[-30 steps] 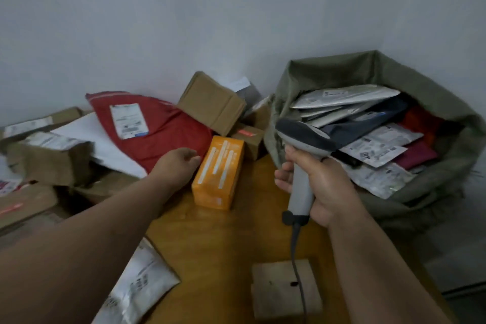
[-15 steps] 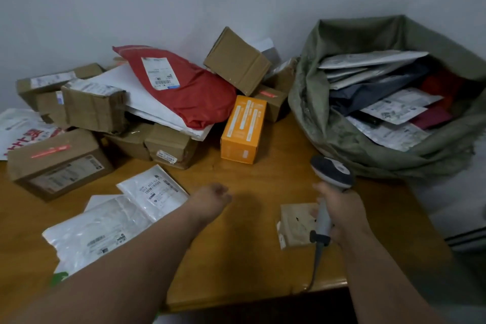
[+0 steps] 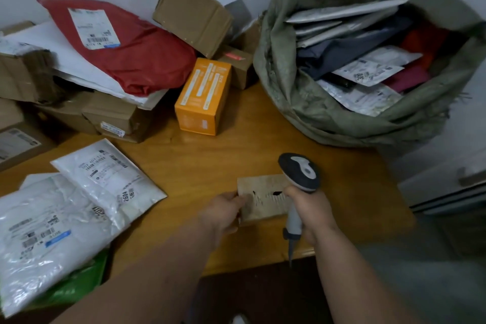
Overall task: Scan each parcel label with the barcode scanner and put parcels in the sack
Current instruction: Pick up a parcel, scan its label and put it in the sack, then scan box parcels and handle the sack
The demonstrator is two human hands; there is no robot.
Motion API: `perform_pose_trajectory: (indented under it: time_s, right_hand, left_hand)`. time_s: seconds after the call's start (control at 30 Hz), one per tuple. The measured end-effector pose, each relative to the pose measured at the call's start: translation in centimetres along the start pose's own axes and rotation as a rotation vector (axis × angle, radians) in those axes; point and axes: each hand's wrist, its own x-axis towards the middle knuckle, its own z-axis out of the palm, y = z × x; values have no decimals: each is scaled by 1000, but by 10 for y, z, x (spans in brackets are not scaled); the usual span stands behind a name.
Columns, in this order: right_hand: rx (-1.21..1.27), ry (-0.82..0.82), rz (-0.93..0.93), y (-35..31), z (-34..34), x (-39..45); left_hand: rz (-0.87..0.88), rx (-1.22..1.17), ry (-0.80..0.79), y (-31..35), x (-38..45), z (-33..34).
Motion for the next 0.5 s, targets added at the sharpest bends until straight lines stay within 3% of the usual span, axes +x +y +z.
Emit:
perform_pose_trajectory:
  time_s: [0.3, 0.5]
  right_hand:
    - [354, -93, -23, 5, 4, -20]
    - [444, -205, -151, -16, 21, -42]
  left_hand:
    - [71, -492, 121, -3, -6, -30]
    - [161, -638, 123, 11, -45, -65]
